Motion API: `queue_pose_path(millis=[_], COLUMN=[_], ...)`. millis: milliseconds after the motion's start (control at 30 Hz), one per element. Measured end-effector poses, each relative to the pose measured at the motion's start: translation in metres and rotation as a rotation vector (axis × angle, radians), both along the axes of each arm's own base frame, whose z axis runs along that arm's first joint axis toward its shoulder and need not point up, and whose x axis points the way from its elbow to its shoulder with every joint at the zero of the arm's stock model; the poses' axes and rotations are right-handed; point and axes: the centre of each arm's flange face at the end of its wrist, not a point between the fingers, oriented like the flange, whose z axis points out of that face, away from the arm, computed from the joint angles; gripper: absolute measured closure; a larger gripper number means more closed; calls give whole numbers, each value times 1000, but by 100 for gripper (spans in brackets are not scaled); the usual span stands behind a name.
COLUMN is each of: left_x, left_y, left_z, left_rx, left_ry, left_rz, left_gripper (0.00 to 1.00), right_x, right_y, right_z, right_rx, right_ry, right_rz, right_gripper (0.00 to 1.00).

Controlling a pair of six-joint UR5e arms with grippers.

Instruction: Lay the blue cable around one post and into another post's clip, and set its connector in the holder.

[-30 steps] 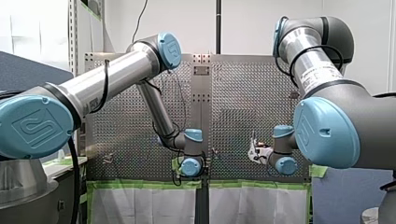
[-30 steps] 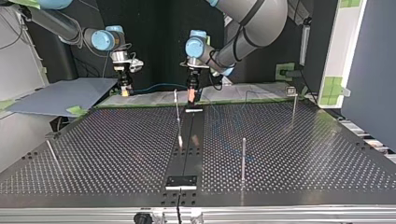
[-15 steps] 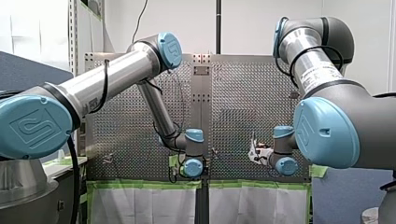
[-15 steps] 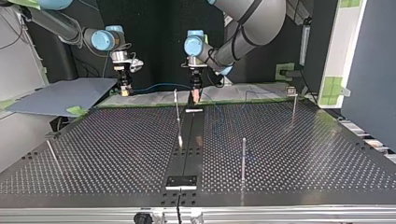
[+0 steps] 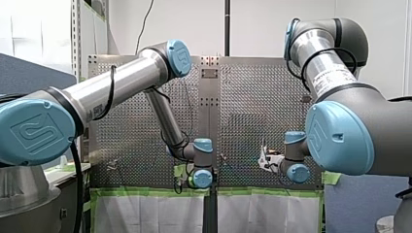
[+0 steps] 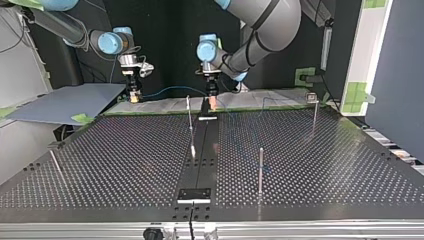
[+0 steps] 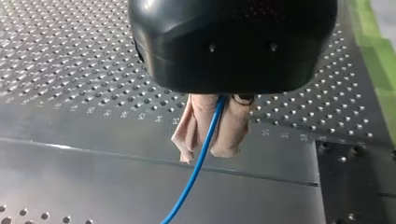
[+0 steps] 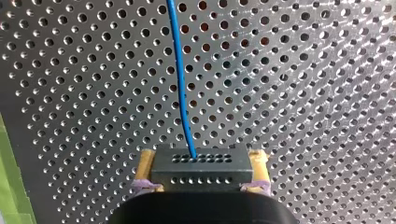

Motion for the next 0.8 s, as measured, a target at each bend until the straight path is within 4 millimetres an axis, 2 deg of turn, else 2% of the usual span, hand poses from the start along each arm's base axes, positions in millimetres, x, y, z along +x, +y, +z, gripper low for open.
queue_pose_path(millis=[400,433,800], left_x=[21,22,32], left_y=[3,4,2], left_z=[8,8,15], left_rx=[-43,-41,29], left_ry=[6,5,-3], left_rz=[3,3,24], left_gripper=[91,93,93], right_x=[-8,-8,-13], right_y=[-13,-15,-20], right_z=[4,4,5], right_rx=[-10,-9,-9], right_ry=[-7,-7,8], right_rz=[-32,-35,-60], right_gripper=[100,100,100])
